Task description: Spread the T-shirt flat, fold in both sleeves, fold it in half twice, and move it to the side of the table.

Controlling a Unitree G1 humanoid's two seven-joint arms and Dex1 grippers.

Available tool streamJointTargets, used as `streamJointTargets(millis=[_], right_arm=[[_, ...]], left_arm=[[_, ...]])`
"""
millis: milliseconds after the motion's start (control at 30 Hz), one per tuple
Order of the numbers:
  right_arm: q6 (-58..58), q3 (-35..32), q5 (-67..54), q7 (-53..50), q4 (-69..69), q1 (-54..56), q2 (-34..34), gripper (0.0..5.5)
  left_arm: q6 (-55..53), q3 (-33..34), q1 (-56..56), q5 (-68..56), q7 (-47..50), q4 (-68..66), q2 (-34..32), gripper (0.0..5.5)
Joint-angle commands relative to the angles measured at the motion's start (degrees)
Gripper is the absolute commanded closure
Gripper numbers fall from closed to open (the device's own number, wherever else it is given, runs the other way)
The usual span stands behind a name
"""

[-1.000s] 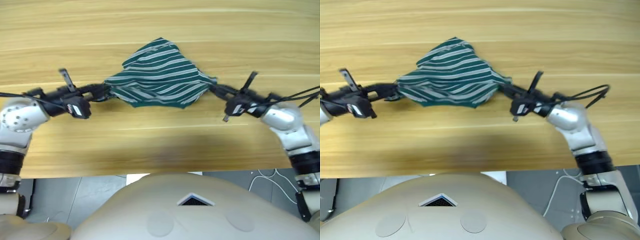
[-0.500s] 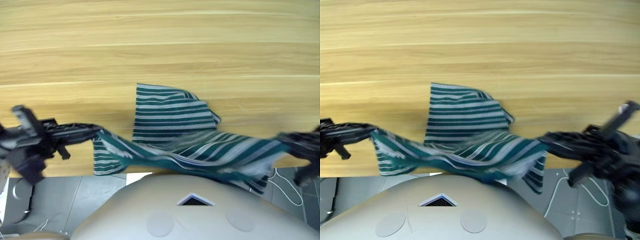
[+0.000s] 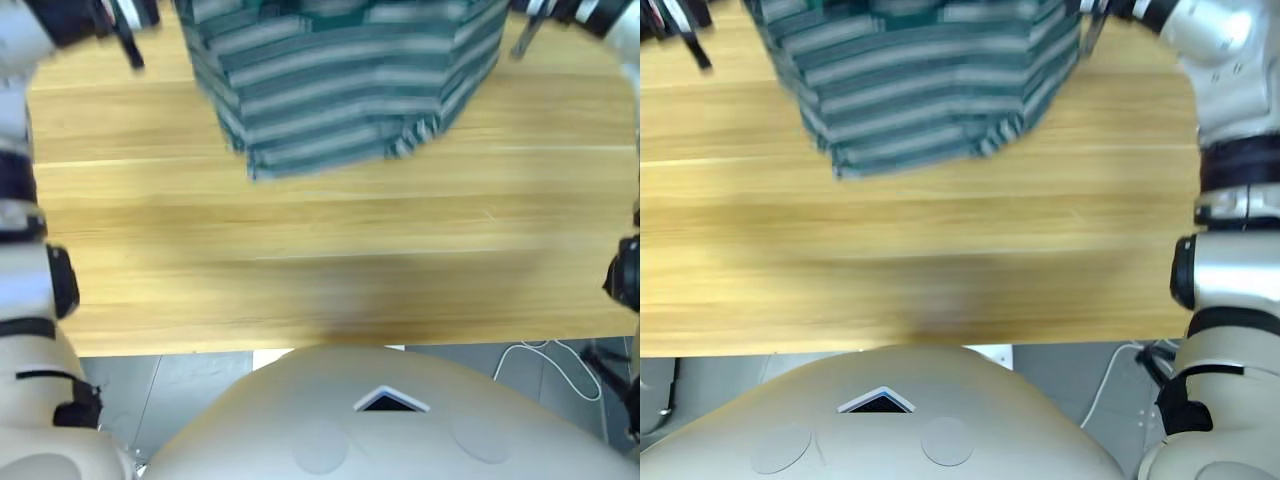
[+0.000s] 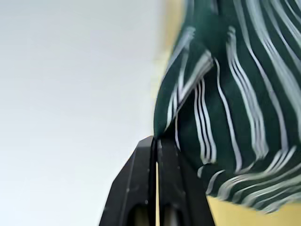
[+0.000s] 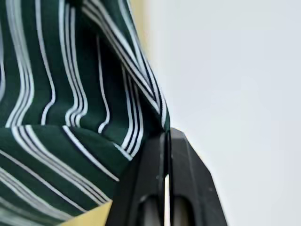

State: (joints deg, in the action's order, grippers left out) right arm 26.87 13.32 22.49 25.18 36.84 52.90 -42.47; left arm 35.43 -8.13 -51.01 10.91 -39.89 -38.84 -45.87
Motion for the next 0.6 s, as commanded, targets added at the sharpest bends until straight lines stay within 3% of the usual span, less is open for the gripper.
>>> streamJointTargets(millis=[33, 133, 267, 367, 600], right_arm=[[6.7, 0.8, 9.7, -10.5, -1.9, -5.5, -7.6, 5.49], [7.9, 6.7, 14.3, -15.6, 2.2, -19.8, -5.0, 5.49], [5.2, 5.7, 14.4, -23.3, 6.6, -21.6, 0.2, 5.49], [4.8, 7.3, 15.8, -24.5, 7.4, -22.7, 3.1, 5.49], [12.3, 6.9, 8.6, -14.8, -1.8, -31.7, 0.3, 5.49]], left_arm=[[12.3, -3.5, -6.3, 9.8, 7.9, -10.4, -2.9, 5.50], [19.3, -8.6, 10.0, 11.6, 10.3, -13.5, 1.9, 5.50], [21.4, -5.3, 16.5, 10.8, 20.8, -14.7, 5.0, 5.50], [19.8, -7.2, 19.1, 15.7, 25.4, -17.5, 5.3, 5.50], [22.9, -10.6, 28.8, 13.3, 18.0, -15.4, 5.1, 5.50]])
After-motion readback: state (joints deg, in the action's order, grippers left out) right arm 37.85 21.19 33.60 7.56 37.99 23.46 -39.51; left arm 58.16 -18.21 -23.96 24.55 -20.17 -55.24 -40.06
